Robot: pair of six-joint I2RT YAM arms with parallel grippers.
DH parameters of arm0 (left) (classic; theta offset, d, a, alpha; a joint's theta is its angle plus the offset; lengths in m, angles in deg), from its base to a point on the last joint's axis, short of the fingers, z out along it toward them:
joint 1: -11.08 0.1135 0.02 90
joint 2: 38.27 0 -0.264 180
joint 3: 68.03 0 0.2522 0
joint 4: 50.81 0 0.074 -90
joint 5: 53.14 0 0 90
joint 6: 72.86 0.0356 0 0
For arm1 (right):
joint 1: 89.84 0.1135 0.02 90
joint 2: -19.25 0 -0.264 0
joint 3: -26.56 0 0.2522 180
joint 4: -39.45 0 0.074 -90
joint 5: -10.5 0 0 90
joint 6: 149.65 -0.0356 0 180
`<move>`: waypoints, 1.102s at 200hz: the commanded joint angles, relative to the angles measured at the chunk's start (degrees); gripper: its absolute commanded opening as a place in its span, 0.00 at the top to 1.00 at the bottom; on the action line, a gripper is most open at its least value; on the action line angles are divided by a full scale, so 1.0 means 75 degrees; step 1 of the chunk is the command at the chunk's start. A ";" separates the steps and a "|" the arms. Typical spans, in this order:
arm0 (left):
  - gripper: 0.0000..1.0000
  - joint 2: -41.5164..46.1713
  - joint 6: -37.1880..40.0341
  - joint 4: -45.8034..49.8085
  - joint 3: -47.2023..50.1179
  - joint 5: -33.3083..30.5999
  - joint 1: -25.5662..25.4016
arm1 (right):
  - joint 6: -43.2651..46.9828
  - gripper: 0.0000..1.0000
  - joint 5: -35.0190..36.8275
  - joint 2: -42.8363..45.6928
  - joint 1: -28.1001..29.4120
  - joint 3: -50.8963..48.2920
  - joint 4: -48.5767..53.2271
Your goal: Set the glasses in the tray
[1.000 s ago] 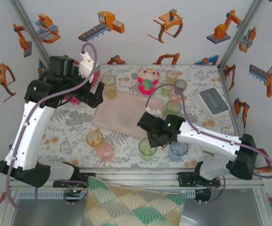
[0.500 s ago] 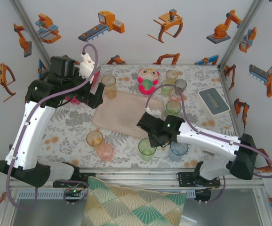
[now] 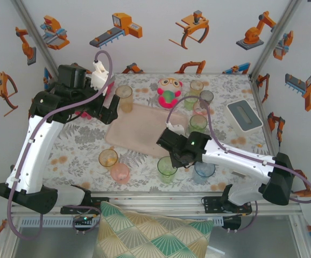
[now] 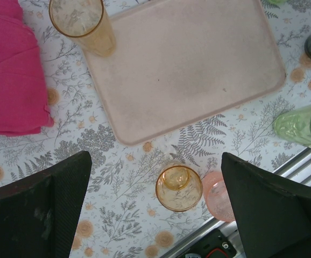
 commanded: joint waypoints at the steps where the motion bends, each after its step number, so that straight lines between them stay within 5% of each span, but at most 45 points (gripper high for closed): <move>1: 0.00 0.0167 0.0085 0.0026 0.0009 0.0050 -0.0033 | -0.0077 0.93 0.0294 0.0224 0.0025 -0.0002 0.0144; 116: 0.01 0.0147 -0.0066 0.0071 -0.0107 -0.0044 -0.0018 | 0.0401 0.94 0.0287 0.0641 -0.0270 0.0934 0.0497; 220: 0.03 -0.0282 -0.0896 -0.0098 -0.0130 0.0616 0.0156 | 0.1550 0.92 -0.0087 -0.0828 -0.1646 0.2684 0.0076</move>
